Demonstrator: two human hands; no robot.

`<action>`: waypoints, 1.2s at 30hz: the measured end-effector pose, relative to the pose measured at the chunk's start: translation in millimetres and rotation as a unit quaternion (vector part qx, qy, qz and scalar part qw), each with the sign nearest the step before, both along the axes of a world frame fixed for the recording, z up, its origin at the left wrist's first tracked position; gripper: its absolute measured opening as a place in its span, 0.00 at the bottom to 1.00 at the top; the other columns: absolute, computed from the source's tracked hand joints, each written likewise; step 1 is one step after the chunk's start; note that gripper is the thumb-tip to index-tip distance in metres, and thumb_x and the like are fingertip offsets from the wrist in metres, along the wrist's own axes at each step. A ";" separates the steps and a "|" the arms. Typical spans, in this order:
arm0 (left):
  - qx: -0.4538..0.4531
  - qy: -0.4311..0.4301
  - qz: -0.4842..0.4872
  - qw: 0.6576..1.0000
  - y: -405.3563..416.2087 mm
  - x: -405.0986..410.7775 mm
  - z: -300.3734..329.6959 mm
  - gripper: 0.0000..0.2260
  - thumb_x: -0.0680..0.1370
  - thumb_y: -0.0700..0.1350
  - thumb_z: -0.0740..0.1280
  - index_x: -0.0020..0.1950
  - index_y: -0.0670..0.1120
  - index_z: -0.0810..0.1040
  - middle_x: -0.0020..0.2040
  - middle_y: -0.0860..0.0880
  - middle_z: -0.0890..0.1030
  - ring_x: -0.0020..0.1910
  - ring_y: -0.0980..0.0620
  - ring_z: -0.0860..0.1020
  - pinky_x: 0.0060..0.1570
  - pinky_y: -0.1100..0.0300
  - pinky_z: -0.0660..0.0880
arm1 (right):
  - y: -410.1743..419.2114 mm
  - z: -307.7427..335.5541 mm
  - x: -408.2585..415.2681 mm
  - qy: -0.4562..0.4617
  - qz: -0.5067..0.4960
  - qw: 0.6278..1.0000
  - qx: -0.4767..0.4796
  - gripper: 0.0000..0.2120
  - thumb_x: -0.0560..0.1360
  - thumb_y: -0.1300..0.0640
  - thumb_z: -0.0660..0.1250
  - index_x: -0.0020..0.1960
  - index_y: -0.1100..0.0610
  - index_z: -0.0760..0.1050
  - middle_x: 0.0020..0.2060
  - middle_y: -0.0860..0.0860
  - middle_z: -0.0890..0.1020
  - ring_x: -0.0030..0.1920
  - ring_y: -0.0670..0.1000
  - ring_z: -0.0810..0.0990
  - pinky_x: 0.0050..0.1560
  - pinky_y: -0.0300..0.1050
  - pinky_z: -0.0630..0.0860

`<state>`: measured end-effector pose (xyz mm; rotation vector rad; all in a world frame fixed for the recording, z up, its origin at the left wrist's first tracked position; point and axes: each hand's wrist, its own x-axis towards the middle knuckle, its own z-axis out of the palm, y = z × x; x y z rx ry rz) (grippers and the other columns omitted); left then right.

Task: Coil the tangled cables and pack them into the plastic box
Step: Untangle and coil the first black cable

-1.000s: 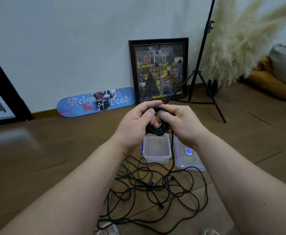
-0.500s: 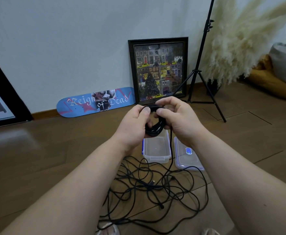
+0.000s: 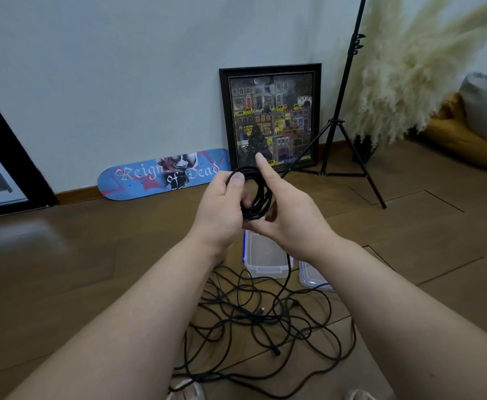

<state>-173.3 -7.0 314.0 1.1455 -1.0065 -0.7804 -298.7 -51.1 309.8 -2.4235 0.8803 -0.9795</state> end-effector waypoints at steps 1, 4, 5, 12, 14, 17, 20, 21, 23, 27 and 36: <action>0.001 -0.010 -0.005 1.000 0.0 0.5 -0.2 0.10 0.82 0.47 0.58 0.43 0.48 0.71 0.27 0.58 0.71 0.34 0.53 0.69 0.45 0.49 0.67 | 0.6 1.2 0.1 -0.003 0.009 1.000 0.020 0.51 0.68 0.48 0.77 0.79 0.45 0.46 0.63 0.51 0.75 0.61 0.50 0.74 0.59 0.42 0.70; 0.005 -0.024 -0.030 0.999 0.1 -2.1 1.0 0.11 0.83 0.47 0.58 0.42 0.48 0.70 0.27 0.58 0.70 0.35 0.53 0.68 0.42 0.52 0.68 | -0.5 3.7 0.2 0.005 0.010 0.998 0.059 0.53 0.68 0.46 0.77 0.78 0.41 0.44 0.62 0.50 0.71 0.61 0.54 0.73 0.63 0.51 0.71; 0.010 -0.023 -0.036 0.999 0.7 -3.0 1.9 0.11 0.84 0.45 0.57 0.42 0.48 0.70 0.27 0.58 0.70 0.35 0.54 0.68 0.40 0.55 0.68 | -1.1 4.0 -0.6 0.011 0.005 0.998 0.062 0.52 0.68 0.46 0.77 0.78 0.41 0.44 0.61 0.50 0.70 0.60 0.55 0.74 0.62 0.52 0.71; 0.020 -0.016 -0.054 0.998 2.9 -0.7 2.4 0.09 0.85 0.43 0.55 0.50 0.48 0.74 0.27 0.58 0.70 0.36 0.53 0.68 0.35 0.60 0.67 | -3.0 1.7 -1.6 0.032 0.012 0.999 0.043 0.43 0.70 0.45 0.74 0.77 0.42 0.53 0.65 0.51 0.71 0.62 0.55 0.74 0.62 0.52 0.72; 0.016 0.006 -0.054 0.998 4.6 -1.2 2.7 0.09 0.85 0.43 0.55 0.55 0.48 0.75 0.31 0.55 0.71 0.37 0.53 0.69 0.37 0.60 0.69 | -4.8 -0.7 0.2 0.021 0.017 0.998 0.051 0.42 0.70 0.45 0.74 0.76 0.44 0.54 0.65 0.50 0.72 0.62 0.53 0.74 0.62 0.51 0.72; 0.026 0.113 -0.076 0.990 8.9 -1.4 7.2 0.13 0.85 0.44 0.54 0.58 0.46 0.78 0.36 0.49 0.72 0.37 0.54 0.72 0.33 0.62 0.74 | -7.9 -2.1 0.6 0.007 0.029 0.997 0.076 0.41 0.71 0.47 0.75 0.76 0.44 0.54 0.68 0.48 0.71 0.65 0.51 0.72 0.64 0.48 0.70; 0.059 0.147 -0.117 0.980 13.2 4.6 12.0 0.14 0.85 0.45 0.55 0.63 0.45 0.78 0.37 0.50 0.73 0.37 0.55 0.74 0.31 0.60 0.74 | -9.6 -1.7 -0.3 0.016 0.045 0.994 0.098 0.43 0.71 0.48 0.74 0.77 0.43 0.52 0.70 0.51 0.69 0.68 0.53 0.70 0.68 0.50 0.68; 0.069 0.138 -0.129 0.980 15.1 6.6 13.3 0.14 0.85 0.45 0.55 0.62 0.45 0.78 0.37 0.50 0.74 0.37 0.55 0.74 0.32 0.58 0.75 | -9.1 -1.3 -0.4 0.020 0.053 0.993 0.100 0.44 0.71 0.49 0.74 0.78 0.43 0.51 0.70 0.51 0.69 0.68 0.53 0.70 0.68 0.50 0.68; 0.079 0.121 -0.143 0.979 17.8 5.8 15.1 0.12 0.85 0.45 0.55 0.56 0.45 0.77 0.35 0.51 0.73 0.36 0.55 0.73 0.35 0.57 0.76 | -9.2 -1.6 -0.8 0.028 0.061 0.993 0.101 0.45 0.72 0.50 0.74 0.78 0.44 0.50 0.70 0.52 0.70 0.68 0.52 0.70 0.68 0.50 0.68; 0.068 0.138 -0.153 0.976 17.8 -1.1 17.9 0.11 0.85 0.44 0.53 0.49 0.46 0.74 0.32 0.51 0.68 0.34 0.54 0.68 0.31 0.60 0.75 | -10.1 0.3 -3.1 0.039 0.053 0.993 0.097 0.44 0.72 0.50 0.74 0.78 0.43 0.50 0.67 0.51 0.72 0.63 0.52 0.73 0.65 0.50 0.70; 0.034 0.155 -0.002 0.987 2.6 8.8 16.2 0.12 0.85 0.42 0.54 0.46 0.48 0.73 0.26 0.55 0.65 0.30 0.56 0.64 0.41 0.54 0.74 | -14.0 1.6 -19.9 0.012 0.003 0.987 0.158 0.30 0.75 0.52 0.70 0.73 0.43 0.61 0.48 0.43 0.77 0.46 0.45 0.77 0.48 0.39 0.73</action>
